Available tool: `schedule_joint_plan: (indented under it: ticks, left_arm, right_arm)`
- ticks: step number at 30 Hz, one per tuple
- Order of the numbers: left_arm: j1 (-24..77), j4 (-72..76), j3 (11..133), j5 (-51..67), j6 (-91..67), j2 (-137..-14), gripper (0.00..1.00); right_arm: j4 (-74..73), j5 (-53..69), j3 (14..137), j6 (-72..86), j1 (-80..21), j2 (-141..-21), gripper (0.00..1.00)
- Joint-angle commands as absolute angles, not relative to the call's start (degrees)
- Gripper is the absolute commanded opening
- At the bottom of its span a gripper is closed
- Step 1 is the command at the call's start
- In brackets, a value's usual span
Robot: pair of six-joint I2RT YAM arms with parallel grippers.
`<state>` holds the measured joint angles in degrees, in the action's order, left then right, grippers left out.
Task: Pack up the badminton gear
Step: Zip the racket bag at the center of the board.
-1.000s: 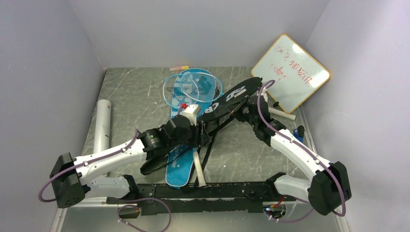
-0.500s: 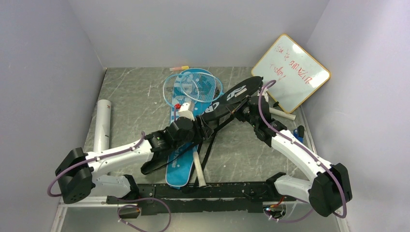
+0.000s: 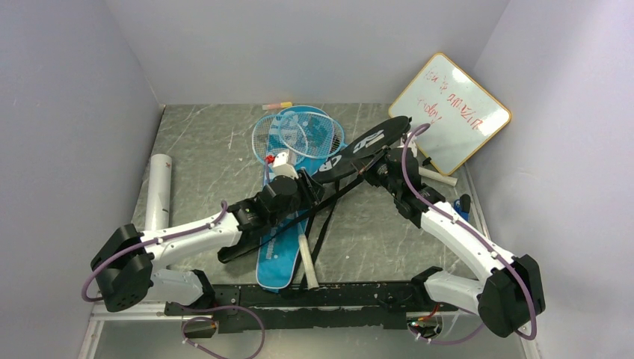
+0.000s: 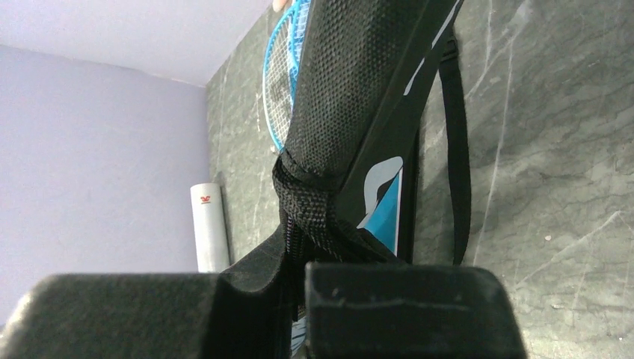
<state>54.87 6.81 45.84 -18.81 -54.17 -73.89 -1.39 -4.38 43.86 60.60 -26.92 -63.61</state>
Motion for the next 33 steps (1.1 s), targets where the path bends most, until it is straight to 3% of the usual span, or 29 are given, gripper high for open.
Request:
schedule_joint_plan:
  ticks: [1, 7, 13, 26, 33]
  left_arm:
    - [53.99, 14.62, 44.91, -18.73, -54.62, -73.98, 0.42]
    - [53.50, 16.18, 45.39, -17.39, -53.74, -74.78, 0.31]
    - [53.41, 12.10, 46.78, -20.08, -53.02, -74.74, 0.05]
    - [52.90, -14.76, 53.04, -23.32, -51.83, -70.38, 0.05]
    - [48.22, -24.51, 51.52, -15.73, -49.10, -65.51, 0.05]
  right_arm:
    - [6.75, -3.27, 44.48, 61.42, -26.81, -60.65, 0.00]
    - [6.77, -2.90, 44.41, 61.52, -26.83, -60.82, 0.00]
    - [6.68, -3.27, 44.12, 61.61, -26.81, -60.73, 0.00]
    - [9.11, -14.44, 48.87, 57.60, -26.71, -68.27, 0.00]
    - [9.53, -16.46, 54.26, 55.01, -25.00, -71.99, 0.00]
